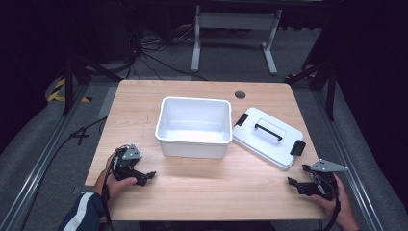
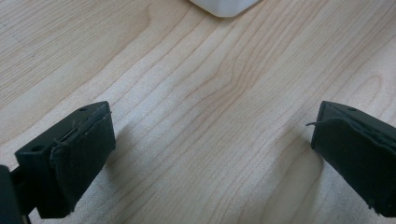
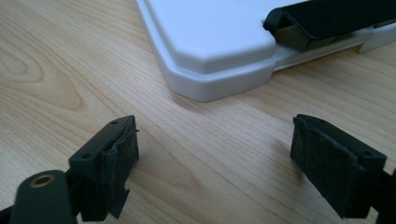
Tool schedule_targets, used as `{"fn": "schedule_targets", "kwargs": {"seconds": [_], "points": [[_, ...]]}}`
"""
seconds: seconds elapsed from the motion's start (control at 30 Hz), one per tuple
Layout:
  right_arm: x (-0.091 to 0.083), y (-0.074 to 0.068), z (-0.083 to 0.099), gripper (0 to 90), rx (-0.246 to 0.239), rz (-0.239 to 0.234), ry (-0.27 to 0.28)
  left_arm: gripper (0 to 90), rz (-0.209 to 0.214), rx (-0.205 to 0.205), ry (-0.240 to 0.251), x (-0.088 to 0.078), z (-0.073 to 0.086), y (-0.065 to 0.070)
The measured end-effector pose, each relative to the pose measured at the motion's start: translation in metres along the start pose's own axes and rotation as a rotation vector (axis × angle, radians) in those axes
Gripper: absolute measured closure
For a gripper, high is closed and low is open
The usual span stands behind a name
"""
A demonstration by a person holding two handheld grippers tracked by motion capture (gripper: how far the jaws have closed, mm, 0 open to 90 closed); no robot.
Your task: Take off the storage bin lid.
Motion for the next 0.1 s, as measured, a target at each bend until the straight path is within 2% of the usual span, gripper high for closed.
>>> {"fn": "schedule_targets", "kwargs": {"seconds": [0.1], "points": [[0.0, 0.0001, 0.0, 15.4, 0.0, 0.001, 0.0, 0.2, -0.001, -0.002, 0.0, 0.0, 0.0, 0.0001]]}}
Point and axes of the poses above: each handheld gripper's, and its own axes: x roughly forward along the jaws, z roughly out of its underside, y roughly to its right, the point moved 7 cm from there along x, roughly forward along the jaws, and after that the axes turned 10 degrees about -z, right-handed, at the moved point
